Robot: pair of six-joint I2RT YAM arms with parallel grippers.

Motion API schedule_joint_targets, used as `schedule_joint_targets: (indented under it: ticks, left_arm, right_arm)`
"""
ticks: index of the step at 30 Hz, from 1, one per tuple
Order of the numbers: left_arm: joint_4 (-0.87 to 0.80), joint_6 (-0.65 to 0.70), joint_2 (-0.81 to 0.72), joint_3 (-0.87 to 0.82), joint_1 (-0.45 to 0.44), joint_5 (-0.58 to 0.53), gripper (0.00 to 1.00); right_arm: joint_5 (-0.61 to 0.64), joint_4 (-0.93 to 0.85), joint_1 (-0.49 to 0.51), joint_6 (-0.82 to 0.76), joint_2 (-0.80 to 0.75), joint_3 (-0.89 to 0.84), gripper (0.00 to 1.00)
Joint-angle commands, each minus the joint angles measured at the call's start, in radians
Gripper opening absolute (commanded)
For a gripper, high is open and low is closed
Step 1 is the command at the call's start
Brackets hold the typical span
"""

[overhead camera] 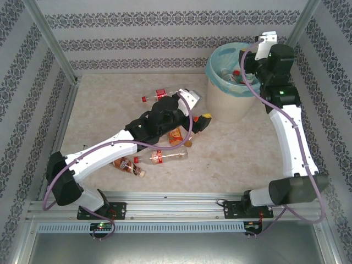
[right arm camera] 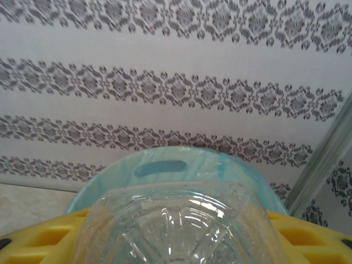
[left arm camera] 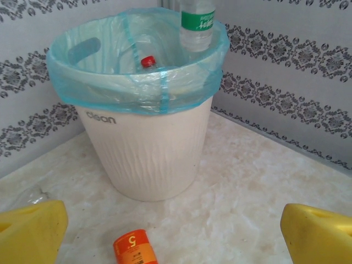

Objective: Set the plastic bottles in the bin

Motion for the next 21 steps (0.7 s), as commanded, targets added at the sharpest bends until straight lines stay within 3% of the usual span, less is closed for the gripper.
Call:
schedule_joint_targets:
  ticks: [1, 21]
  left_arm:
    - [0.01, -0.045, 0.022, 0.03, 0.006, 0.044, 1.0]
    - [-0.03, -0.1, 0.138, 0.114, 0.029, 0.119, 1.0]
  right_arm:
    - [0.025, -0.023, -0.006, -0.022, 0.036, 0.048, 0.43]
    - [0.093, -0.154, -0.018, -0.061, 0.283, 0.17, 0.48]
